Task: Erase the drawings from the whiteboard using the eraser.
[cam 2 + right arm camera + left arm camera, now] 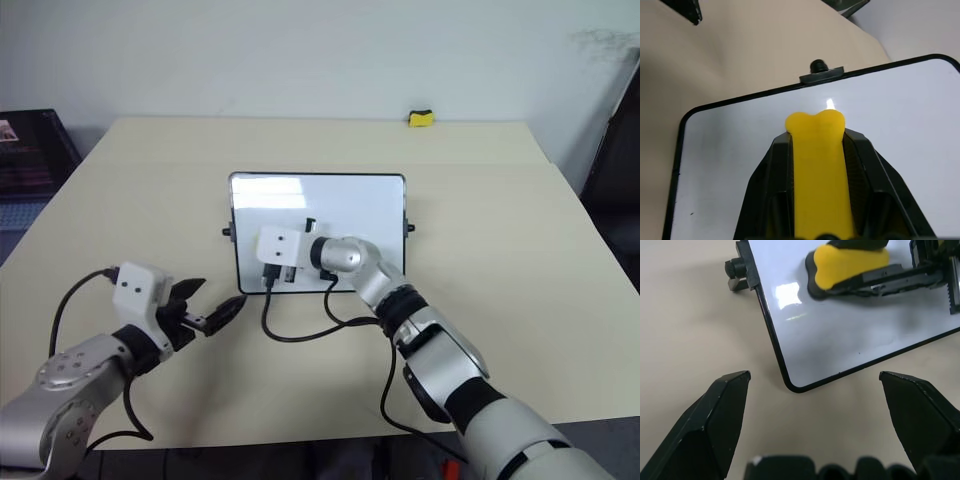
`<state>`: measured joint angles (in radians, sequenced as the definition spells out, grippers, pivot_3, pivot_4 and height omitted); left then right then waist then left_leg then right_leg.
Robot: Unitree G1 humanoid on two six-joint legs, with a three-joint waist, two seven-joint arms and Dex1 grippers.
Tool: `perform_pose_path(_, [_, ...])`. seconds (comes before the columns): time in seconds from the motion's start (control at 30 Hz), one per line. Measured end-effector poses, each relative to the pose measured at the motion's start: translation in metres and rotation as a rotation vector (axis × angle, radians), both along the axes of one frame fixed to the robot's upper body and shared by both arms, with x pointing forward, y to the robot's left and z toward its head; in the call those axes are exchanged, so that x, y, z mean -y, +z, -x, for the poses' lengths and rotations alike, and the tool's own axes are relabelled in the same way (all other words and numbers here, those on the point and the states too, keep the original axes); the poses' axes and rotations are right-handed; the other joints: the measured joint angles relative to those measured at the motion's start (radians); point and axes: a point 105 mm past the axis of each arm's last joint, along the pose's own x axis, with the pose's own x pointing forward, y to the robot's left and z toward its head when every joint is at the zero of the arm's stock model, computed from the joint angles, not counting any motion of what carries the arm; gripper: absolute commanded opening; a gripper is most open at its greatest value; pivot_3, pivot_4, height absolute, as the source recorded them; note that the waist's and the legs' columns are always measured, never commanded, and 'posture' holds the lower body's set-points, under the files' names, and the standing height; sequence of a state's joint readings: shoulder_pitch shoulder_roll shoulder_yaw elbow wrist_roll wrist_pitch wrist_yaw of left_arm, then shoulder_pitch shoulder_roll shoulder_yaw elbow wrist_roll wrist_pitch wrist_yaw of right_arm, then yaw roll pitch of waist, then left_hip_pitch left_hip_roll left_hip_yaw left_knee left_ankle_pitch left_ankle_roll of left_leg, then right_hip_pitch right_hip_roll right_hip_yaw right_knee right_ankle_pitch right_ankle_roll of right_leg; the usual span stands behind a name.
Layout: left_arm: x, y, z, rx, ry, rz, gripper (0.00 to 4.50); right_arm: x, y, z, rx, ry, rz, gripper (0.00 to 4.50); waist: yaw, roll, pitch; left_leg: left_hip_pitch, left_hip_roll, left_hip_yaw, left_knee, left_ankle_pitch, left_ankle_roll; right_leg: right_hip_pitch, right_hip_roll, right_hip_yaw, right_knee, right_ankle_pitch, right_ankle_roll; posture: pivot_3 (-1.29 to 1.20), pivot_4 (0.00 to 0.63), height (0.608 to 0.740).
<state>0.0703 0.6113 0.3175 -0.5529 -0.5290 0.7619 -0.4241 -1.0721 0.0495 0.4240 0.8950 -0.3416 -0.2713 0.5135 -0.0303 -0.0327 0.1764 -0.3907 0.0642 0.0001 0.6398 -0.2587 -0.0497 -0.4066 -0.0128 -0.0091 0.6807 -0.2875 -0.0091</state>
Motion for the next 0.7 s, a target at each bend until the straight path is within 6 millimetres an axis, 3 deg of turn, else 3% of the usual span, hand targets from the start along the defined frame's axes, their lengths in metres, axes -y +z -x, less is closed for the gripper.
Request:
perform_pose_path(0.37, [0.001,0.001,-0.001,0.005,-0.004,0.0,4.5,0.001,0.02,-0.018,0.104,-0.116,-0.039,1.0,0.001,0.0,0.0,0.0,0.0,0.001,0.001,0.0,0.0,0.0,0.0,-0.001,0.0,0.0,0.0,0.0,0.15,0.74])
perform_pose_path(0.7, [0.001,0.001,-0.001,0.004,-0.004,0.0,4.5,0.001,-0.022,0.003,-0.045,0.029,0.111,1.0,0.001,-0.001,-0.001,0.005,-0.001,0.001,0.001,0.0,0.0,0.003,0.0,0.0,0.003,0.0,0.0,0.0,0.15,0.74])
